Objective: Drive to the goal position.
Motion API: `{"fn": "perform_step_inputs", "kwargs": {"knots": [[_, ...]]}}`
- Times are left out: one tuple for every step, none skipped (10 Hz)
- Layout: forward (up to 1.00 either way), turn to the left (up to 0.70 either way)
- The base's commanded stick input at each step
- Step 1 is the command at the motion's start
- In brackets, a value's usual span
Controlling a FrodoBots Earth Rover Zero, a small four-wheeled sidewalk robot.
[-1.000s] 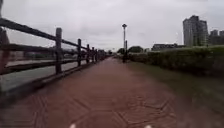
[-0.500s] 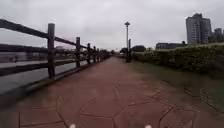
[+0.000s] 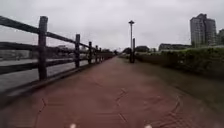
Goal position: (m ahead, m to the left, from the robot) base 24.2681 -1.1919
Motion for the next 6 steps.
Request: {"fn": "perform_step_inputs", "kwargs": {"knots": [[1.0,0.0],[1.0,0.0],[1.0,-0.17],[1.0,-0.36],[1.0,-0.4],[1.0,-0.4]]}}
